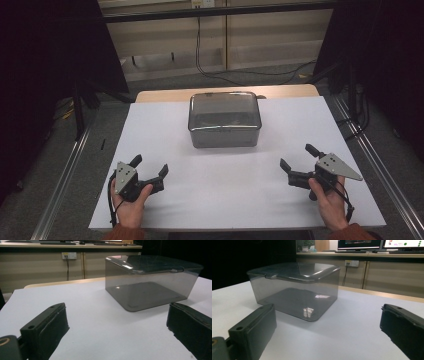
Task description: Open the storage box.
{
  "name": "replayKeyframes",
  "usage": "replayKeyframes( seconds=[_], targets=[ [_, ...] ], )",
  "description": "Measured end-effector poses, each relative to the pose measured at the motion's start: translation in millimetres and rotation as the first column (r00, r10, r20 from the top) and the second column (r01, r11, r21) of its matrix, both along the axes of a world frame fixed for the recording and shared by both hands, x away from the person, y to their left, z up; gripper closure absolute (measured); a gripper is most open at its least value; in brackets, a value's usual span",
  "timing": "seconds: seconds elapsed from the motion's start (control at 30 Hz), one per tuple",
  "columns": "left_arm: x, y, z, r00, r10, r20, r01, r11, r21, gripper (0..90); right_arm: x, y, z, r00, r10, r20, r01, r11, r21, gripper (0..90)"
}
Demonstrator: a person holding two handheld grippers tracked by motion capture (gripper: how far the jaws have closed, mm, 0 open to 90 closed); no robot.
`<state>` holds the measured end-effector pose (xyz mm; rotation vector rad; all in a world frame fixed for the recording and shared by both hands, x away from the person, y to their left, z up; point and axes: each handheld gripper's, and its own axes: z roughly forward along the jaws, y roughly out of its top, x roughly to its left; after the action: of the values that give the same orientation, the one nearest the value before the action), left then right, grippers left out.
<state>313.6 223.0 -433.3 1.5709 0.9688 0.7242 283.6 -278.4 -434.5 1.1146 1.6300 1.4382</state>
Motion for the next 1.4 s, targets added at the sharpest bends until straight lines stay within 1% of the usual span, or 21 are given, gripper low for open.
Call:
replayKeyframes(
  seconds=[0.13, 0.2, 0.33, 0.37, 0.4, 0.43, 0.47, 0.5, 0.53, 0.57, 0.6, 0.63, 0.73, 0.83, 0.97, 1.0, 1.03, 1.13, 1.3, 1.37, 1.4],
  targets=[
    [0.5, 1.2, -0.6, 0.9999, 0.000, -0.010, 0.000, 1.0000, -0.002, 3.2, 4.3, 7.4, 1.5, 0.9997, 0.024, 0.008, -0.023, 0.9996, -0.015, 0.2],
    [0.3, 1.2, -0.6, 1.0000, 0.002, -0.006, -0.002, 1.0000, 0.003, 3.2, 6.5, 11.1, 1.6, 0.9992, 0.039, 0.010, -0.039, 0.9989, -0.027, 0.0],
    [-0.5, 1.1, -0.4, 1.0000, -0.001, -0.004, 0.001, 1.0000, 0.007, 3.2, 11.7, 19.7, 3.6, 0.9986, 0.052, 0.013, -0.051, 0.9979, -0.039, 0.0],
    [-1.9, -0.1, 0.4, 0.9999, 0.010, -0.002, -0.010, 0.9998, 0.015, 3.2, 13.8, 22.0, 3.8, 0.9982, 0.059, 0.009, -0.059, 0.9974, -0.040, 0.0],
    [-1.9, -0.1, 0.4, 0.9999, 0.010, -0.002, -0.010, 0.9998, 0.015, 3.2, 13.8, 22.0, 3.8, 0.9982, 0.059, 0.009, -0.059, 0.9974, -0.040, 0.0],
    [-2.2, -1.0, 1.3, 1.0000, 0.003, 0.005, -0.003, 0.9999, 0.016, 3.2, 17.8, 27.1, 4.2, 0.9974, 0.069, -0.017, -0.070, 0.9969, -0.036, 0.2],
    [-2.6, -2.0, 1.8, 1.0000, -0.004, 0.007, 0.004, 0.9999, 0.011, 3.2, 17.8, 27.1, 4.2, 0.9974, 0.069, -0.017, -0.070, 0.9969, -0.036, 0.2],
    [-2.5, -2.9, 1.9, 0.9999, -0.010, 0.008, 0.010, 0.9999, 0.013, 3.2, 19.9, 31.6, 4.3, 0.9970, 0.077, -0.012, -0.077, 0.9958, -0.050, 0.1],
    [-2.2, -3.4, 1.7, 0.9999, -0.013, 0.007, 0.013, 0.9998, 0.015, 3.2, 19.9, 31.6, 4.3, 0.9970, 0.077, -0.012, -0.077, 0.9958, -0.050, 0.1],
    [-1.0, -3.5, 0.7, 0.9999, -0.011, 0.001, 0.011, 0.9999, 0.002, 3.2, 22.0, 35.4, 4.7, 0.9956, 0.094, -0.005, -0.094, 0.9946, -0.044, 0.0],
    [-1.0, -3.5, 0.7, 0.9999, -0.011, 0.001, 0.011, 0.9999, 0.002, 3.2, 22.0, 35.4, 4.7, 0.9956, 0.094, -0.005, -0.094, 0.9946, -0.044, 0.0],
    [-0.3, -3.2, 0.4, 1.0000, -0.006, 0.000, 0.006, 1.0000, 0.001, 3.2, 23.8, 39.2, 5.9, 0.9947, 0.103, -0.001, -0.103, 0.9935, -0.050, 0.0],
    [-0.5, -3.3, 0.6, 0.9999, -0.010, 0.001, 0.010, 0.9999, -0.005, 3.2, 26.6, 43.7, 8.0, 0.9933, 0.116, 0.009, -0.115, 0.9923, -0.045, 0.0],
    [-0.7, -4.0, 0.8, 0.9999, -0.011, 0.003, 0.011, 0.9999, 0.002, 3.2, 29.8, 48.0, 10.1, 0.9916, 0.128, 0.015, -0.127, 0.9907, -0.047, 0.0],
    [-0.6, -4.1, 0.5, 0.9999, -0.011, 0.005, 0.011, 0.9999, 0.000, 3.2, 34.2, 55.1, 12.1, 0.9895, 0.143, 0.019, -0.142, 0.9883, -0.057, 0.0],
    [-0.5, -3.8, 0.3, 0.9999, -0.011, 0.006, 0.011, 0.9999, -0.003, 3.2, 34.2, 55.1, 12.1, 0.9895, 0.143, 0.019, -0.142, 0.9883, -0.057, 0.0],
    [-0.3, -3.7, -0.1, 0.9999, -0.011, 0.007, 0.011, 0.9998, -0.015, 3.2, 35.3, 56.9, 12.5, 0.9884, 0.151, 0.019, -0.149, 0.9871, -0.058, 0.0],
    [-0.1, -2.9, -0.9, 1.0000, -0.007, 0.002, 0.007, 1.0000, -0.002, 3.2, 40.4, 64.3, 14.9, 0.9866, 0.161, 0.028, -0.159, 0.9851, -0.066, 0.0],
    [0.0, -3.1, -0.8, 1.0000, -0.009, 0.003, 0.009, 1.0000, 0.000, 3.2, 46.2, 71.2, 17.4, 0.9846, 0.171, 0.037, -0.167, 0.9824, -0.083, 0.0],
    [0.3, -3.1, -0.9, 1.0000, -0.006, 0.001, 0.006, 1.0000, 0.001, 3.2, 50.2, 76.0, 19.4, 0.9821, 0.182, 0.048, -0.177, 0.9790, -0.102, 0.0],
    [0.5, -3.1, -0.8, 1.0000, -0.005, 0.001, 0.005, 1.0000, 0.001, 3.2, 51.2, 77.7, 20.2, 0.9819, 0.183, 0.050, -0.177, 0.9792, -0.099, 0.0]
  ],
)
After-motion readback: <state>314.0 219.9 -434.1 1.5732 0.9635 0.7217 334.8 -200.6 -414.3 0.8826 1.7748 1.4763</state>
